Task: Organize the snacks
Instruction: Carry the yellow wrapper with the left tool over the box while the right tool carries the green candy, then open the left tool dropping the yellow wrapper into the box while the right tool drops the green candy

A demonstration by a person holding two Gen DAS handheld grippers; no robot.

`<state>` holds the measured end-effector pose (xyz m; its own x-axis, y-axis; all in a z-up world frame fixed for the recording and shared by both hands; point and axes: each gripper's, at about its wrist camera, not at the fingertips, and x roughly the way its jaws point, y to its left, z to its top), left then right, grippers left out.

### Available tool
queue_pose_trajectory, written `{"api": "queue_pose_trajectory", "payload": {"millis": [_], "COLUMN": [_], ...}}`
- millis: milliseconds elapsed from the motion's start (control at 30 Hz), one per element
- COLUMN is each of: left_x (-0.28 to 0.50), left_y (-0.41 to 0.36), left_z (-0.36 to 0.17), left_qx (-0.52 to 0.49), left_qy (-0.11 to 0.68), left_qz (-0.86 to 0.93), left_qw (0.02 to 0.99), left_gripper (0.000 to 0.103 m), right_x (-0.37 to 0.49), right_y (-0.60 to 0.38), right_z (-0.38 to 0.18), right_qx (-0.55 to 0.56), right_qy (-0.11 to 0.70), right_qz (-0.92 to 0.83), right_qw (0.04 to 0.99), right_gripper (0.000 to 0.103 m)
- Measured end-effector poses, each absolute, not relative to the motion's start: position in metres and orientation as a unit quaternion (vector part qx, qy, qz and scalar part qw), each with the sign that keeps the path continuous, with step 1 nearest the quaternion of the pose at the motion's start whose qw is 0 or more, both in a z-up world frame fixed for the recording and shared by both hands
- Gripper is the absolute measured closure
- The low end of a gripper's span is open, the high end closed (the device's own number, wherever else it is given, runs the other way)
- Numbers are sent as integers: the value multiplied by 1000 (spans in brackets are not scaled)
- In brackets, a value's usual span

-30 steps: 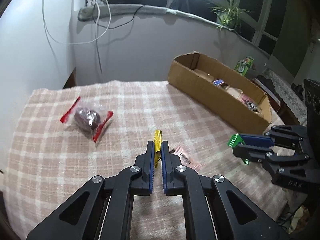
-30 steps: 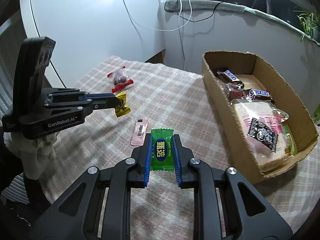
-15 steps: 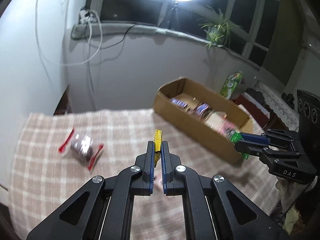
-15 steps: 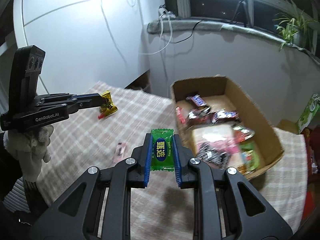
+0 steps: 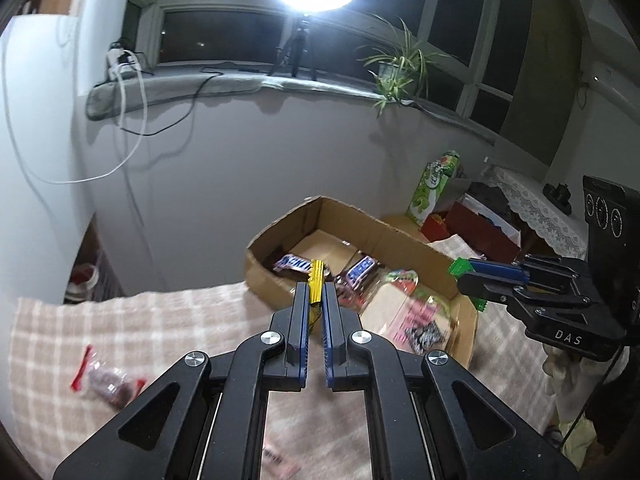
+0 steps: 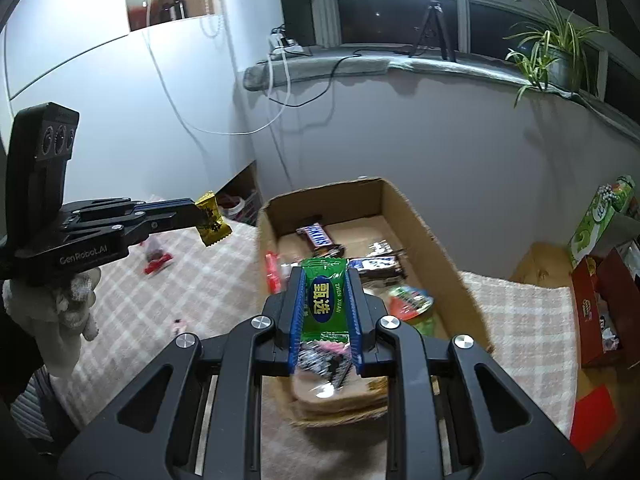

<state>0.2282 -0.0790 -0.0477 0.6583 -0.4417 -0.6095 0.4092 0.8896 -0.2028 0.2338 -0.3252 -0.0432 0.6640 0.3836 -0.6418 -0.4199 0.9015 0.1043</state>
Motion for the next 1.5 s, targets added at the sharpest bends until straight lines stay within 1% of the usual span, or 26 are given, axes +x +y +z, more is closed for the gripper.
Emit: {"api": "queue_pose_trajectory", "payload": {"millis": [367, 633, 1133, 1233, 1267, 1333, 1367, 1400, 1433, 1500], "left_x": [259, 273, 287, 287, 287, 287, 286, 286, 287, 286], "left_y": [-118, -141, -156, -157, -157, -157, -157, -156, -156, -155], "left_z": [-49, -58, -79, -80, -80, -80, -80, -79, -78, -77], "left_qx": [-5, 14, 22, 21, 22, 25, 25, 24, 23, 22], "left_qy": [339, 343, 361, 363, 363, 362, 361, 360, 360, 360], "left_qz": [-251, -261, -264, -264, -264, -262, -261, -258, -256, -255], "left_qw": [906, 902, 894, 894, 893, 894, 895, 896, 897, 897], "left_gripper": [98, 98, 98, 98, 97, 92, 90, 88, 85, 85], "right_x": [275, 297, 312, 312, 312, 311, 310, 310, 309, 308], "right_y": [-346, -350, -350, -350, -350, -349, -349, -349, -349, -350], "right_z": [-48, -62, -82, -82, -82, -82, -81, -80, -79, -78], "right_qx": [-8, -5, -4, -7, -7, -11, -12, -11, -10, -9], "right_qy": [352, 362, 379, 378, 378, 377, 375, 373, 372, 371], "right_qz": [214, 215, 213, 205, 204, 199, 196, 195, 194, 193], "right_qw": [911, 907, 901, 903, 903, 905, 906, 907, 908, 908], "right_gripper": [83, 83, 82, 76, 73, 62, 53, 49, 49, 49]}}
